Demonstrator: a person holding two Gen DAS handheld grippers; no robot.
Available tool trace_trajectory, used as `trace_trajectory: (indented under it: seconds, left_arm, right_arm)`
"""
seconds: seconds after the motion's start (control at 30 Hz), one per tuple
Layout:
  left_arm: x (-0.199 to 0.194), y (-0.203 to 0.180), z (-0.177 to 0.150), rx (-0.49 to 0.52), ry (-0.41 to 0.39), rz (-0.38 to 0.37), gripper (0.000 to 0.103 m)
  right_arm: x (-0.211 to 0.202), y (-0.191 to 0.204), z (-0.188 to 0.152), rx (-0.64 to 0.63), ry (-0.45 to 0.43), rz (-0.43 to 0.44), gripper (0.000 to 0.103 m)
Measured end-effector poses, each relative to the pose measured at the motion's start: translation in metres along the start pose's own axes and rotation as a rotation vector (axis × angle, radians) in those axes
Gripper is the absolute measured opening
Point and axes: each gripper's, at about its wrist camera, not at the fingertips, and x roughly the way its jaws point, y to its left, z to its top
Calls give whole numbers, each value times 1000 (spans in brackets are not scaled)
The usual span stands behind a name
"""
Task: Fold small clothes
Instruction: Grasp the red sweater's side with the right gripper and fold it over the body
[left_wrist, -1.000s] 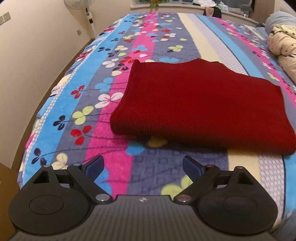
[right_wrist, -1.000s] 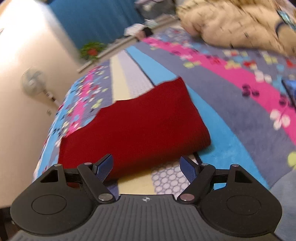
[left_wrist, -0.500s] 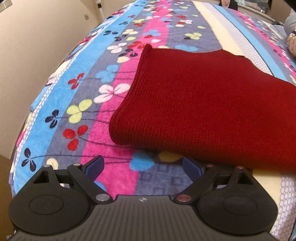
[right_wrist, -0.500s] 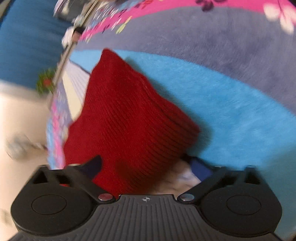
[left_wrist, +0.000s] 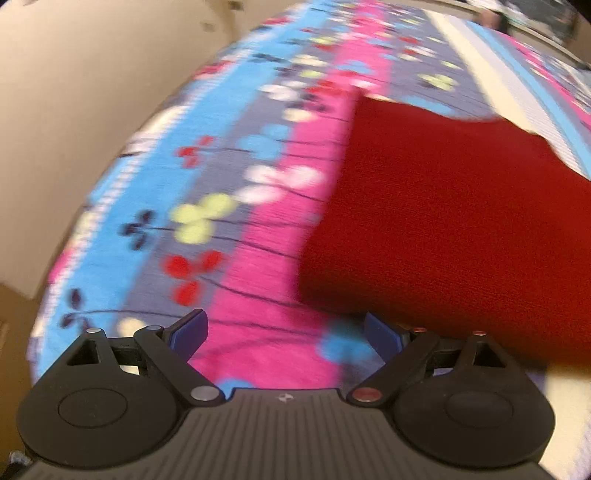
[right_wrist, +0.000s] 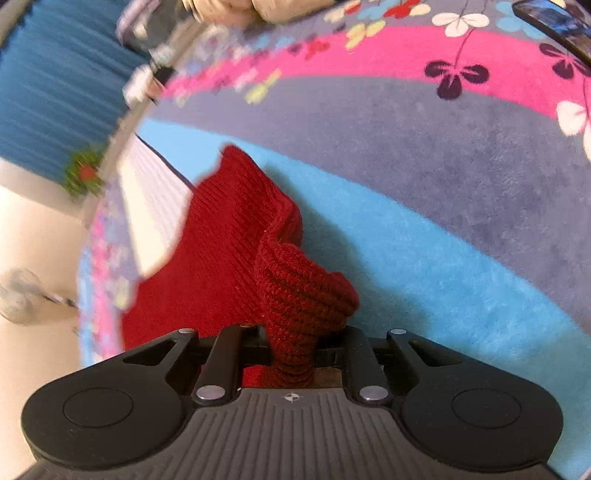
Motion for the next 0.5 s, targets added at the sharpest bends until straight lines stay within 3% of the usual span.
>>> trace_trajectory:
  seconds: [0.13,0.2,0.23,0.3,0.37,0.43,0.5]
  left_arm:
    - [30,43,14,-109,38,63,94]
    - [52,57,18,-108,64,89,94]
    - [61,62,19,-113,76,74,94]
    - [75,72,21,-160,108,-44,94]
    - [80,77,23,-190,108,-147,93]
    - [76,74,24,-174,57,-165,93]
    - [76,73,25,-165,36,-193,92]
  right_arm:
    - [8,18,-2,-107,-3,-100,16]
    - [6,36,-5,-174,-21,-159,15]
    - [4,48,-8,-216,-43,-187,15]
    - [-4,74,-19,-311,-102,-225,15]
    - [-16,114,-38,-480,-189,-244,15]
    - [-28,164,-67,-707,-284,-202,15]
    - [-36,220,-118,-994,-384,-136,15]
